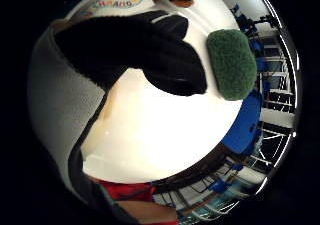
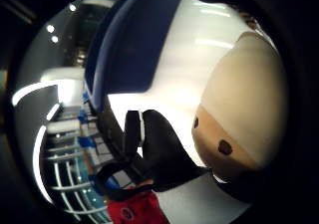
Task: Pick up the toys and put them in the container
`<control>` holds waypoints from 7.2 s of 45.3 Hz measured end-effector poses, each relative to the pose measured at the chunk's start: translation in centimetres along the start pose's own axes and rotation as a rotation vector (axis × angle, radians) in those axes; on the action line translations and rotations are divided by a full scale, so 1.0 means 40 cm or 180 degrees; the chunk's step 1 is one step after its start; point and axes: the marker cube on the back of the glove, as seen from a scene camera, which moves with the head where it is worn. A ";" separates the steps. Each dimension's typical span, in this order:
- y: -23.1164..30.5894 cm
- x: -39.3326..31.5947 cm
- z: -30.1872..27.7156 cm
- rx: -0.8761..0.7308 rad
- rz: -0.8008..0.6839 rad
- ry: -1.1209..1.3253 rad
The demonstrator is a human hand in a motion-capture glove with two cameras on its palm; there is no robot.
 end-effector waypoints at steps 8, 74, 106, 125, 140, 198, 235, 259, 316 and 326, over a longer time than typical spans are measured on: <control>0.024 0.002 0.060 -0.0358 0.0135 0.0287; -0.172 -0.082 -0.290 0.0311 -0.0041 0.0641; -0.480 -0.471 -0.302 0.0529 -0.0295 0.0342; -0.381 -0.210 -0.295 0.0254 -0.0296 0.0360; -0.231 0.239 -0.289 0.0342 0.0503 0.0438; -0.129 0.621 -0.040 -0.0301 0.1254 0.0279; -0.142 0.464 -0.166 0.0090 0.1021 0.0254; -0.306 0.175 -0.390 0.0637 0.0419 -0.0197; -0.469 -0.364 -0.394 0.0114 -0.0705 0.0051; -0.455 -0.209 -0.394 0.0189 -0.0462 0.0399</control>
